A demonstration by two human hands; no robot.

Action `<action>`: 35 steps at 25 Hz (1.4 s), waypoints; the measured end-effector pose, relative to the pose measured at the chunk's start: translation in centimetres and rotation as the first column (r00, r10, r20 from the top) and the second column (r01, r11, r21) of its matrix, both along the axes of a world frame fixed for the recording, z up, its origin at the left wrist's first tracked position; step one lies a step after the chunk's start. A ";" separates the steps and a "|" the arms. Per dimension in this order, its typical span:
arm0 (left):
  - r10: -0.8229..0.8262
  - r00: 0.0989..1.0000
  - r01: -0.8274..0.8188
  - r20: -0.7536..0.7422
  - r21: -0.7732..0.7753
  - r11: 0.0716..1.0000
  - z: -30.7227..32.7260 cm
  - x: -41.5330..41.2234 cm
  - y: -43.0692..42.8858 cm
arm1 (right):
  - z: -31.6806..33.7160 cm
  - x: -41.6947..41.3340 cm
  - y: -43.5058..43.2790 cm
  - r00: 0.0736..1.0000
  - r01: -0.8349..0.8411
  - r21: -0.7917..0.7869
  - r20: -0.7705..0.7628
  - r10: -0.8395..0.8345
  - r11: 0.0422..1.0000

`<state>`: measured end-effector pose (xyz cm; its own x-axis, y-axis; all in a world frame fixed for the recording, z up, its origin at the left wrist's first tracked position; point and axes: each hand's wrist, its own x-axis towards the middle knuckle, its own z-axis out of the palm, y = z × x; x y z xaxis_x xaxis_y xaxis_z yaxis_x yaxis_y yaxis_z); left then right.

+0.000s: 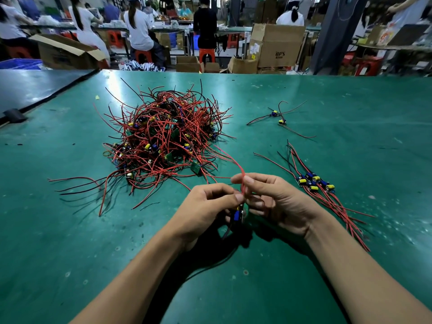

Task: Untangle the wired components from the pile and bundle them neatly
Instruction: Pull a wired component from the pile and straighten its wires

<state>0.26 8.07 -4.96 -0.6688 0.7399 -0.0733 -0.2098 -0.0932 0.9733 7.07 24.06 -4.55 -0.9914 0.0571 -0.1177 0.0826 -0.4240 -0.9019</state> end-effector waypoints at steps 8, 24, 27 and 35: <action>-0.162 0.978 0.157 0.130 0.049 0.986 0.7 0.3 -0.2 | 0.3 0.4 -0.2 0.996 -0.087 -0.056 0.027 0.088 0.995; 0.025 0.989 -0.037 -0.147 -0.083 0.996 -0.4 0.0 0.4 | -1.5 -1.2 -0.9 0.928 0.367 0.557 -0.169 -0.332 0.745; 0.053 0.969 -0.088 -0.242 -0.135 0.987 -0.6 0.0 0.7 | -1.5 -1.2 0.6 0.922 0.351 0.778 -0.189 -0.338 0.521; 0.007 0.980 -0.041 -0.201 -0.165 0.985 -0.5 0.0 0.7 | -2.2 -1.6 -0.1 0.901 0.392 0.764 -0.207 -0.381 0.513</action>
<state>0.26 8.78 -5.46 -0.6997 0.7121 -0.0583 -0.0098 0.0721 0.9974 5.50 23.99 -6.76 -0.8493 0.4973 0.1770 0.0747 0.4451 -0.8924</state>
